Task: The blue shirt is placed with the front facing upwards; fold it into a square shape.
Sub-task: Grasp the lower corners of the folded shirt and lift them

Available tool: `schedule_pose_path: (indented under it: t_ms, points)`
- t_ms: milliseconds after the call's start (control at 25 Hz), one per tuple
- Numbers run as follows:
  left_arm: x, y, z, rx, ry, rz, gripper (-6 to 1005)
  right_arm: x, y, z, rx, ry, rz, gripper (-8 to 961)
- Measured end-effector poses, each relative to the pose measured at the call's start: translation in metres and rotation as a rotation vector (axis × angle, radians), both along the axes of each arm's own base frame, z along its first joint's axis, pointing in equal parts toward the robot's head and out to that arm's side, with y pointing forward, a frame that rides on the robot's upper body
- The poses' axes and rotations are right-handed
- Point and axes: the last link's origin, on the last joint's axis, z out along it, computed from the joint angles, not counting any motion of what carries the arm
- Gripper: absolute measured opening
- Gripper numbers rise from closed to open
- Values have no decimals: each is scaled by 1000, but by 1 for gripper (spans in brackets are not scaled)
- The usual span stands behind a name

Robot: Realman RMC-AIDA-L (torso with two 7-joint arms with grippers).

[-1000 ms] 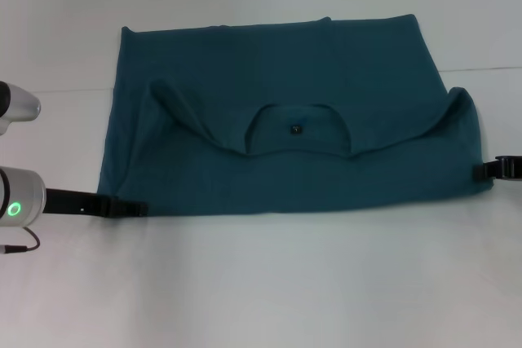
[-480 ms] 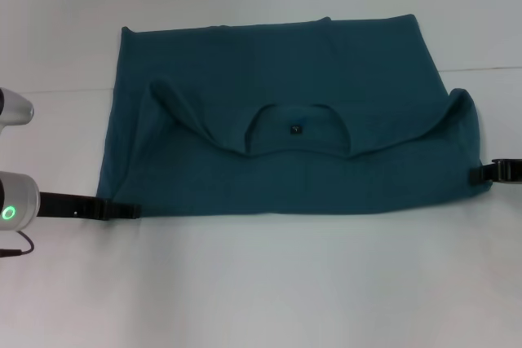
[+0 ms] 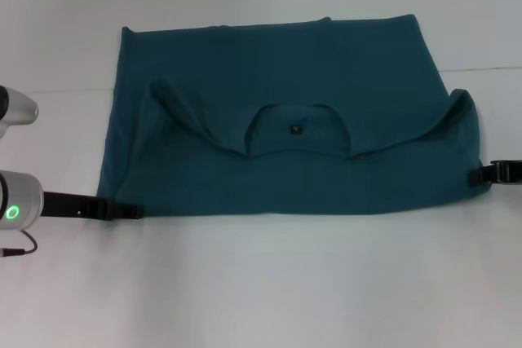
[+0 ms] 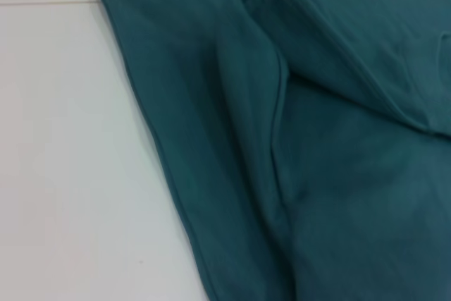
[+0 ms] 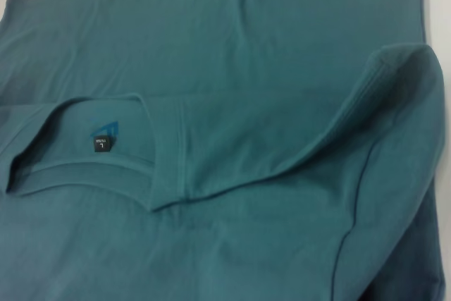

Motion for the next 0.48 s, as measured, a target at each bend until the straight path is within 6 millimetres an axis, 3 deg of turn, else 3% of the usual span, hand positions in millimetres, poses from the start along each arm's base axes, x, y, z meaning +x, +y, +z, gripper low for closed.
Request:
schedule_pose_path:
  t_ms: [480]
  points:
    - [-2, 1, 1, 19, 8, 3, 847, 0, -1, -1, -4, 3, 0, 64]
